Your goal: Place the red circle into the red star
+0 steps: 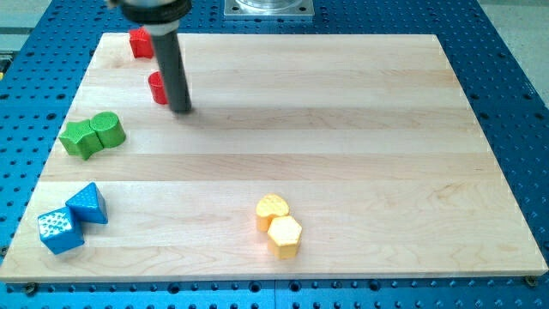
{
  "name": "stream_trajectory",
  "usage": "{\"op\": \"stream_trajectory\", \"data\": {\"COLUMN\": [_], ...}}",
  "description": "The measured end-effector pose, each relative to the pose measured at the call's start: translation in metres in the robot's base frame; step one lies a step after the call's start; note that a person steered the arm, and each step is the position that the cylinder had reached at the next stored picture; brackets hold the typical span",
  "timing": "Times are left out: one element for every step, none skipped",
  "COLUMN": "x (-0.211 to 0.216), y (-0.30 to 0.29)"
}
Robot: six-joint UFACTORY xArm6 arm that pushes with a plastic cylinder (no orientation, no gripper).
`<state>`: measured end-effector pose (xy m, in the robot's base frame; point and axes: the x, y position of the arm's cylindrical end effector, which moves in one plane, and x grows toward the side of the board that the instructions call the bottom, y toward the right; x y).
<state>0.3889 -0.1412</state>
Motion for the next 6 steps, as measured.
{"op": "stream_trajectory", "data": {"x": [-0.015,-0.057,-0.095,-0.121,-0.119,-0.119], "y": [-0.016,-0.025,-0.031,-0.042,-0.058,-0.056]}}
